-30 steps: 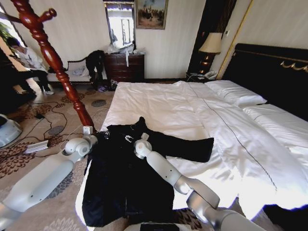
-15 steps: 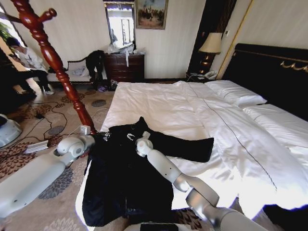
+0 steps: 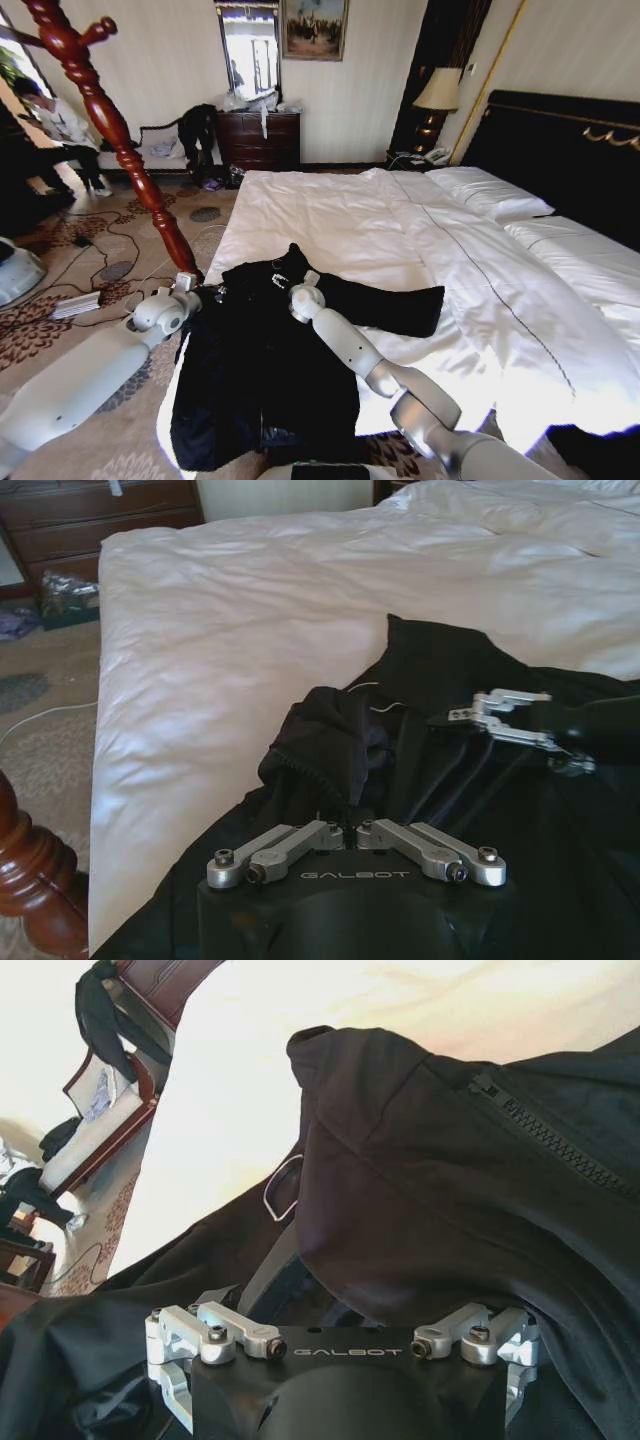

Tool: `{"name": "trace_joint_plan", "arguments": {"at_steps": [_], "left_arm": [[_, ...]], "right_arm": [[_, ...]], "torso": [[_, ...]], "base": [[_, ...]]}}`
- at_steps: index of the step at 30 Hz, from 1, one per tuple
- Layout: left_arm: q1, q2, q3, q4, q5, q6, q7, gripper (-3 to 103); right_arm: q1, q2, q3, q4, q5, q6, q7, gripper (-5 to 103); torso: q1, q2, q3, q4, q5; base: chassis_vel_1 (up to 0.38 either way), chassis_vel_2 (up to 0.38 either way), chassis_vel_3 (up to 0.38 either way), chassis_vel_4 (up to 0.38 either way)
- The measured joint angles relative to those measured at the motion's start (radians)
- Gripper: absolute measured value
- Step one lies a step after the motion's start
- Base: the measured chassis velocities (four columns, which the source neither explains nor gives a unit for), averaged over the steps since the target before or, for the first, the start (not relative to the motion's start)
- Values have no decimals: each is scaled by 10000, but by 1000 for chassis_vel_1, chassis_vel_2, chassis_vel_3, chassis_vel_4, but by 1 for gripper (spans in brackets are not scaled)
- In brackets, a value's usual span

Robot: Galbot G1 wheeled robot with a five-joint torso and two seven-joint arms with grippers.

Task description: Pick up the clothes from the bed and hang them on the clothes hanger.

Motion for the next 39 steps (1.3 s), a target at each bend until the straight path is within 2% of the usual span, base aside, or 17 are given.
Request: {"name": "trace_joint_plan", "arguments": {"at_steps": [8,15,17,20,21,24,25,26,27,28,30,33,36,39], "left_arm": [[46,694,-8,-525,-176,-116,484,1],[72,619,161,-489,138,-251,592,1],[78,413,248,-446,167,-359,516,1],[9,48,178,-577,-533,-530,172,1],[9,48,178,-577,-533,-530,172,1],[-412,-568,-30,-761,-2106,-672,-471,1],[-412,-568,-30,-761,-2106,-672,-471,1],[-523,-713,-64,-783,-2477,-671,-659,1],[-721,-1013,-90,-780,-3023,-626,-1075,1],[-819,-1204,-90,-721,-3190,-611,-1299,1],[-879,-1345,-88,-630,-3238,-611,-1475,1],[-1081,-1923,-66,-124,-3268,-688,-2148,1],[-1159,-2225,-66,249,-3215,-742,-2438,1],[-1128,-2241,-66,449,-3016,-773,-2533,1]], "right_arm": [[137,-21,280,-153,-68,45,-19,100],[350,22,325,-200,-45,59,-4,100],[421,26,287,-210,-37,66,0,100],[326,-7,97,-194,-71,85,5,100],[326,-7,97,-194,-71,85,5,100],[82,56,-225,-206,-297,178,-18,100],[82,56,-225,-206,-297,178,-18,100],[29,116,-284,-237,-373,206,-36,100],[-48,257,-378,-296,-501,258,-75,100],[-81,319,-421,-305,-537,275,-85,100],[-107,341,-459,-304,-552,285,-85,100],[-249,350,-635,-52,-562,296,28,100],[-394,353,-787,343,-562,295,165,100],[-429,356,-803,555,-625,295,191,100]], "torso": [[0,0,0,-2,-1],[0,0,0,-1,-1],[1,0,0,1,-1],[0,0,0,1,-2],[0,0,0,1,-2],[0,0,0,-4,-1],[0,0,0,-4,-1],[0,0,0,-5,0],[0,0,0,-3,0],[0,0,0,0,0],[0,0,-1,4,1],[0,0,-1,-2,-1],[1,0,0,-4,-2],[-1,0,0,3,-2]], "base": [[0,0,0,0],[0,0,0,0],[0,0,0,0],[0,0,0,0],[0,0,0,0],[0,0,0,0],[0,0,0,0],[0,0,0,0],[0,0,0,0],[0,0,0,0],[0,0,0,0],[0,0,0,0],[0,0,0,0],[0,0,0,0]]}}
